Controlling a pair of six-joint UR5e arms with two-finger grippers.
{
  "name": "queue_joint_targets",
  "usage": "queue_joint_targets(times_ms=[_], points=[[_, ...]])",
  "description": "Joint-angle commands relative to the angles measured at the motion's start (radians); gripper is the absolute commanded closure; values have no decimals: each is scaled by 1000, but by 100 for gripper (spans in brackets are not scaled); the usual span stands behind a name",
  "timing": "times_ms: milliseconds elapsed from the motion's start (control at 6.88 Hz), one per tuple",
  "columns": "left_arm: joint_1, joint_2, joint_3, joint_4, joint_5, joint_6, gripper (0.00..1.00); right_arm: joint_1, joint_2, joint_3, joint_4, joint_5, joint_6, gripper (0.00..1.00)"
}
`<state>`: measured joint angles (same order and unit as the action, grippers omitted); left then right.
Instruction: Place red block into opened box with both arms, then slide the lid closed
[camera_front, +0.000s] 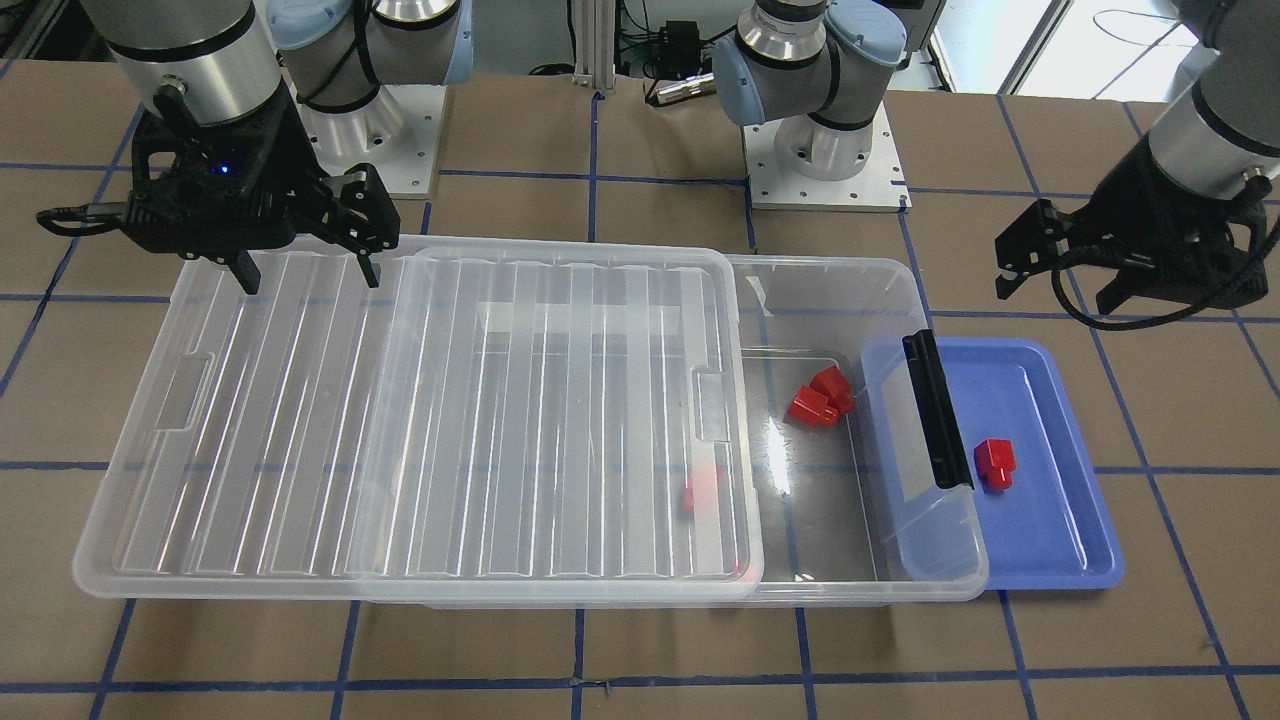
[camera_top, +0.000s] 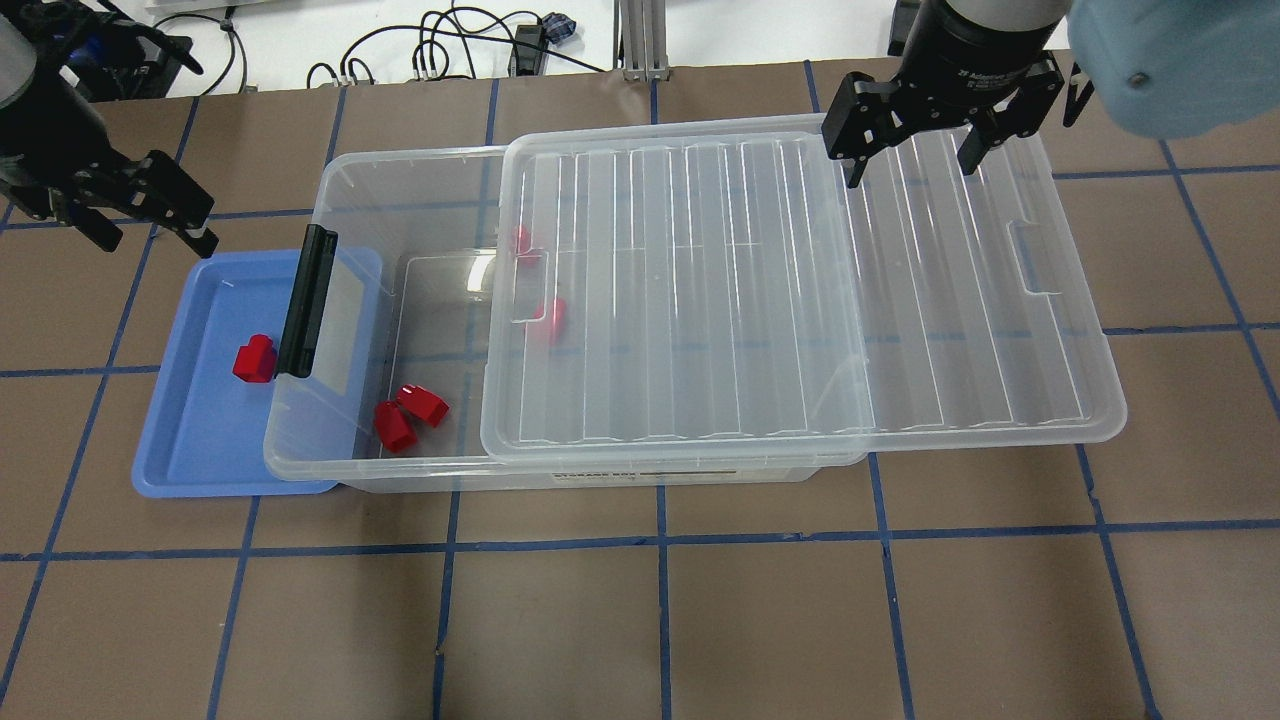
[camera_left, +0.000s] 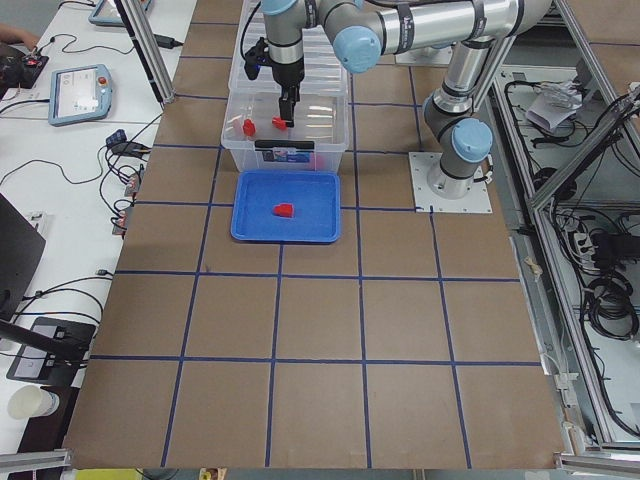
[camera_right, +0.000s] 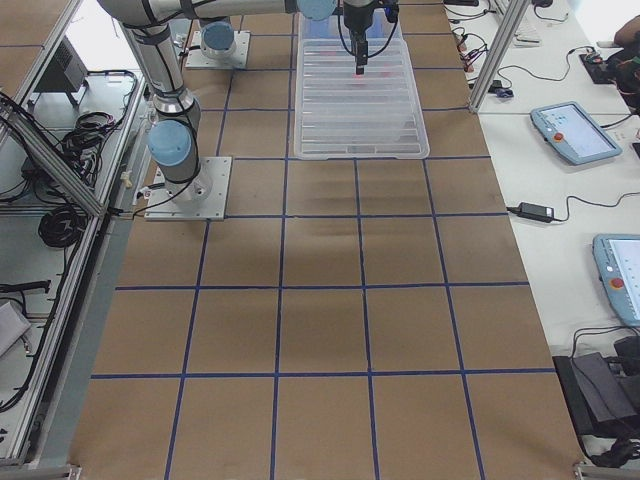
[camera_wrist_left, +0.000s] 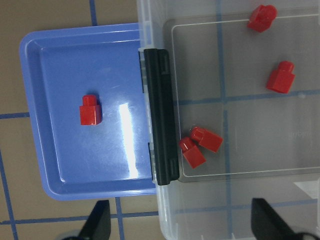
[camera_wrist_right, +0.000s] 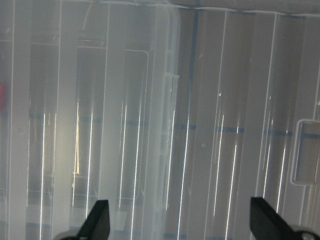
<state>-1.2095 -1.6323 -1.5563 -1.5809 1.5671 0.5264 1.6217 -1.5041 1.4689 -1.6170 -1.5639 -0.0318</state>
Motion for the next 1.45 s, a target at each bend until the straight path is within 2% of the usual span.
queue_joint_targets(times_ms=[0,145,581,872,1162,1308], points=[[129,-70,-115,155,-48,160,0,-8,-2,-12,2,-2,-4,0],[130,-130,-149,318,-44,184,0,-8,-1,-10,0,2,-5,0],[134,-230,-152,360,-38,182,0,-5,-2,-7,-3,2,-5,0],[137,-296,-215,354,-36,185,0,-5,-2,-7,-3,2,-5,0],[137,-351,-251,531,-33,188,0,-5,-2,-6,-1,2,-5,0],[137,-377,-249,550,-32,188,9,-3,-4,-6,0,1,-5,0]])
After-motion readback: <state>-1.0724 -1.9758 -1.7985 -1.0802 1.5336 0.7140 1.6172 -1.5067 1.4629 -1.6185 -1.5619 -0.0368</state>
